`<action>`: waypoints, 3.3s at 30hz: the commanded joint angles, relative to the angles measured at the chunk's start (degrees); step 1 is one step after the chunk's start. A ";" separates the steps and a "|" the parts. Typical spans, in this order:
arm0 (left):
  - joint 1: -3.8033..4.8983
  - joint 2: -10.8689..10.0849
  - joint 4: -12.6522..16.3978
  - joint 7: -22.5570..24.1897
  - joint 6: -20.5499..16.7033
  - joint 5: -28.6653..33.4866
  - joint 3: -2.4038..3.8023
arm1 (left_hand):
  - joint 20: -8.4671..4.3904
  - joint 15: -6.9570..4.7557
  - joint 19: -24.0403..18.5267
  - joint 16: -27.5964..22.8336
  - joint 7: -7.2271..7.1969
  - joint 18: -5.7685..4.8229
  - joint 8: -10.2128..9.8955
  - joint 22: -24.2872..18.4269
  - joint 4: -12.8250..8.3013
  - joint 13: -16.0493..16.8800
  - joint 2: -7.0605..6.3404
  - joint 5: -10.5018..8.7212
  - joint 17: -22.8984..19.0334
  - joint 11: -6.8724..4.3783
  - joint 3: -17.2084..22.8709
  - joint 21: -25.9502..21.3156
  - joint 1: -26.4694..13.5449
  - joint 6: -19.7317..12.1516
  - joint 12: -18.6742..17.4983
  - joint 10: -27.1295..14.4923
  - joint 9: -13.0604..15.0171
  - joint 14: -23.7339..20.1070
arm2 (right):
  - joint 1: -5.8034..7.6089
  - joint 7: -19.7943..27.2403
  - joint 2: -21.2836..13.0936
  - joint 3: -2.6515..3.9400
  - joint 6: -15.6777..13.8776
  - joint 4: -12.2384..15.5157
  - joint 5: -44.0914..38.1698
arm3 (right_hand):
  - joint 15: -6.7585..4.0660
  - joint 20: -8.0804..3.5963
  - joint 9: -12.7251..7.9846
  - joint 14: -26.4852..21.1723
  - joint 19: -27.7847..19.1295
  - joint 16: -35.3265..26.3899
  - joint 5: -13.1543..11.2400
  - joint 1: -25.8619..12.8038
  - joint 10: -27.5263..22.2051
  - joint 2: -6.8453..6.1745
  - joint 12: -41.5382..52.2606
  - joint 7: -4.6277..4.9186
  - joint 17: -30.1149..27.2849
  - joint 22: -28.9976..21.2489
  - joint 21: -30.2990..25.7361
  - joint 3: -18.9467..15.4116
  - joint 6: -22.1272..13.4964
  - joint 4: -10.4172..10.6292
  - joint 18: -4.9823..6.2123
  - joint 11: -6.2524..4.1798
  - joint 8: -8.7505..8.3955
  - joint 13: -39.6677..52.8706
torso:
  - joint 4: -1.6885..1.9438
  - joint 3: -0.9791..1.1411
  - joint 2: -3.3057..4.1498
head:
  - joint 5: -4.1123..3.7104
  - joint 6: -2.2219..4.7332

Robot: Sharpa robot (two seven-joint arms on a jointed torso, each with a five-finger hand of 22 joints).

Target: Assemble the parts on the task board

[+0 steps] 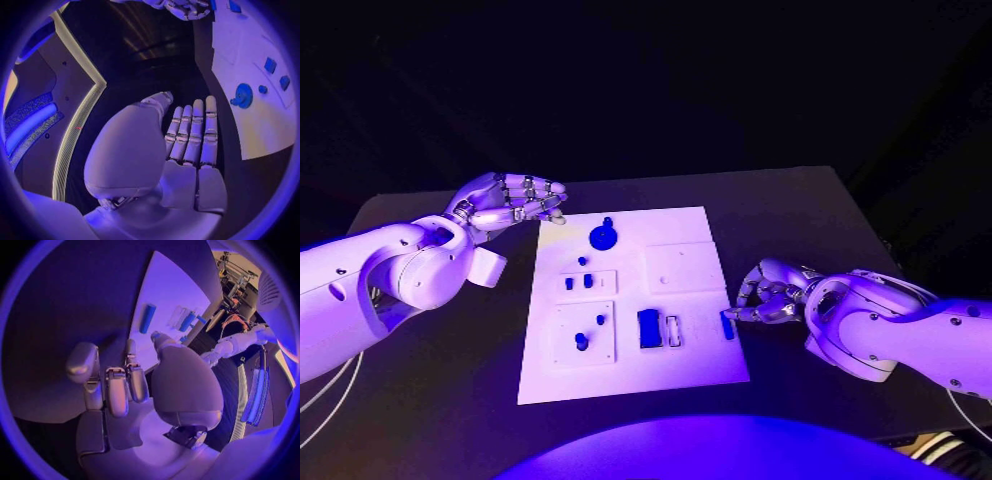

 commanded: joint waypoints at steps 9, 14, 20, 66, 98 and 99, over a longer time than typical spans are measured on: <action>0.03 -0.11 0.23 0.67 0.72 -0.01 0.04 | -0.05 -0.03 -0.34 0.10 1.11 0.33 0.21 0.05 -0.03 -0.01 0.03 -0.01 -0.07 0.01 0.23 -0.01 -0.73 -0.31 0.27 -0.46 -0.08 -0.31 | -1.01 -1.33 1.32 -0.04 1.79 0.22 -2.29 | -0.47 -0.26 0.50 4.81 0.46 0.03 -0.09 1.15 1.59 1.45 -0.01 -0.30 8.77 3.36 0.62 -4.45 0.64 -0.11 0.38 -0.69 0.39 8.50 | -0.04 0.07 0.02 | 0.27 -0.14; 0.03 -0.12 0.19 0.62 0.79 -0.01 0.03 | -0.05 -0.03 -0.34 0.10 1.11 0.33 0.21 0.05 -0.03 -0.01 0.03 -0.01 -0.07 0.01 0.23 -0.01 -0.73 -0.31 0.27 -0.46 -0.08 -0.31 | -1.09 -1.75 1.60 -0.05 2.71 -0.08 -2.54 | -0.56 -0.33 0.70 4.84 0.53 0.06 -0.08 1.79 1.66 1.74 0.10 -0.46 8.88 3.44 0.71 -5.12 1.01 -0.12 0.36 -0.81 0.67 8.58 | -0.05 0.06 0.02 | 0.23 -0.15; 0.03 -0.13 0.17 0.60 0.87 -0.01 0.03 | -0.05 -0.03 -0.34 0.10 1.11 0.33 0.21 0.05 -0.03 -0.01 0.03 -0.01 -0.07 0.01 0.23 -0.01 -0.73 -0.31 0.27 -0.46 -0.08 -0.31 | -1.14 -2.17 2.17 -0.05 3.56 -0.58 -2.79 | -0.70 -0.43 0.95 4.88 0.65 0.13 -0.06 2.83 1.73 2.18 0.20 -0.64 9.06 3.57 0.96 -5.57 1.32 -0.20 0.32 -0.98 0.98 8.65 | -0.02 0.06 0.01 | 0.27 -0.15; 0.03 -0.35 0.15 0.31 0.86 -0.25 0.02 | -0.02 -0.02 -0.36 0.17 1.11 0.35 0.34 0.09 -0.03 -0.01 0.06 -0.01 -0.08 0.01 0.36 -0.05 -0.87 -0.28 0.34 -0.51 -0.09 -0.36 | -2.60 -5.81 5.84 -0.03 7.03 -0.56 -9.58 | -0.53 -0.46 -0.04 4.86 0.91 0.02 0.35 18.97 1.19 -1.04 -0.29 -0.02 9.14 4.59 0.49 10.82 1.95 -1.56 0.24 -0.66 -1.72 8.44 | -0.02 0.05 0.00 | 0.56 -0.21; 0.03 0.11 0.17 0.21 0.83 -0.20 0.01 | 0.02 0.00 -0.37 0.25 1.12 0.35 0.47 0.12 0.19 0.00 0.29 -0.03 -0.07 0.01 0.49 -0.08 -1.20 -0.21 0.41 -0.50 -0.08 -0.38 | 0.24 -3.58 12.16 0.07 -3.18 0.62 7.39 | -0.88 -0.74 1.98 5.17 1.51 0.60 -0.21 7.43 1.90 -1.60 0.36 -0.65 10.55 5.54 1.42 18.11 1.53 -2.11 0.07 -1.11 -0.53 8.86 | -0.03 0.03 0.04 | 1.00 -0.49; 0.03 0.09 0.19 0.21 0.85 -0.20 0.01 | 0.02 0.00 -0.37 0.25 1.12 0.35 0.47 0.12 0.19 0.00 0.29 -0.03 -0.07 0.01 0.49 -0.08 -1.20 -0.21 0.41 -0.50 -0.08 -0.38 | 0.13 -3.73 12.46 0.07 -3.50 0.48 7.12 | -0.85 -0.73 2.06 5.17 1.54 0.61 -0.30 6.75 1.92 -1.78 0.36 -0.61 10.56 5.58 1.50 17.81 1.55 -1.93 0.05 -1.07 -0.48 8.86 | -0.04 0.02 0.03 | 1.01 -0.49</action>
